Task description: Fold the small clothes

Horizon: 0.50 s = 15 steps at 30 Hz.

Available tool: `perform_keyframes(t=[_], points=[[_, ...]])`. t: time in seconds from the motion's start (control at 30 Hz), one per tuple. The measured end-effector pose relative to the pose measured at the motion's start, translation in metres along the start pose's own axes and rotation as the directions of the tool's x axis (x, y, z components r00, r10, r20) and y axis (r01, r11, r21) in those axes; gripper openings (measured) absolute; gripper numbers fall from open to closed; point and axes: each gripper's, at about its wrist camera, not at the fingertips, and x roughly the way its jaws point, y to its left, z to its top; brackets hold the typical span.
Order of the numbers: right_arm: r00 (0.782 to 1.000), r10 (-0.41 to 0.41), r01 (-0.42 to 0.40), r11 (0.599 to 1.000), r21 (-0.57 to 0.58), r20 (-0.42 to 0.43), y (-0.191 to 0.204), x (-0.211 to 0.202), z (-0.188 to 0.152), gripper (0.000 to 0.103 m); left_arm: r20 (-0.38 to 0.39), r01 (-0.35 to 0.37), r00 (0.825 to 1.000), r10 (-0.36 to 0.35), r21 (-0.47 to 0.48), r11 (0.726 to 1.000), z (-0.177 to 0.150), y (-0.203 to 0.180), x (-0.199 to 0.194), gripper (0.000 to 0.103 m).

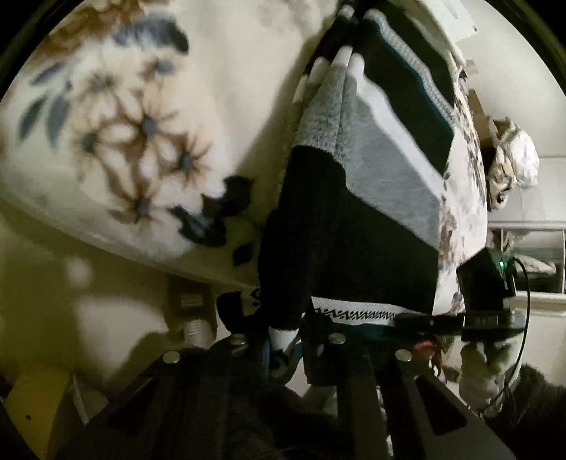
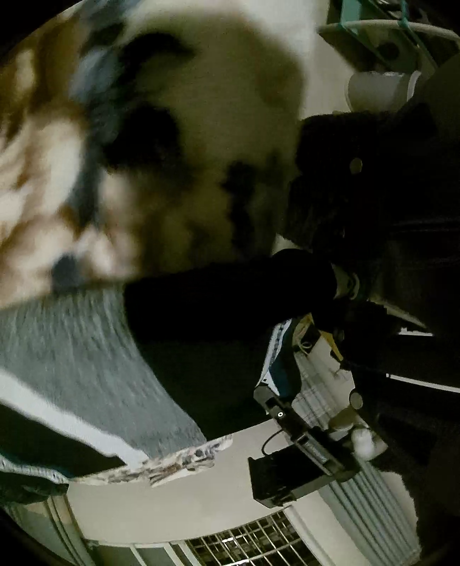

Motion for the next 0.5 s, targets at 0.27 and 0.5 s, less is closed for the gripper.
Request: perform_keyframes(t=[0.27,0.5], points=[[0.983,0.152,-0.150,0.988,-0.032,0.105,0.040,-0.071,-0.025,0.013,0.113,0.144,0.985,-0.132,-0.114,0.983,0.021,-0.029,-0.076,0.010],[0.937,0.236,-0.221,0.971,-0.088,0.257,0.068,-0.180,0.001,0.013,0.250,0.233,0.941,-0.229,0.014,0.972,0.092,-0.088,-0.118,0.010]])
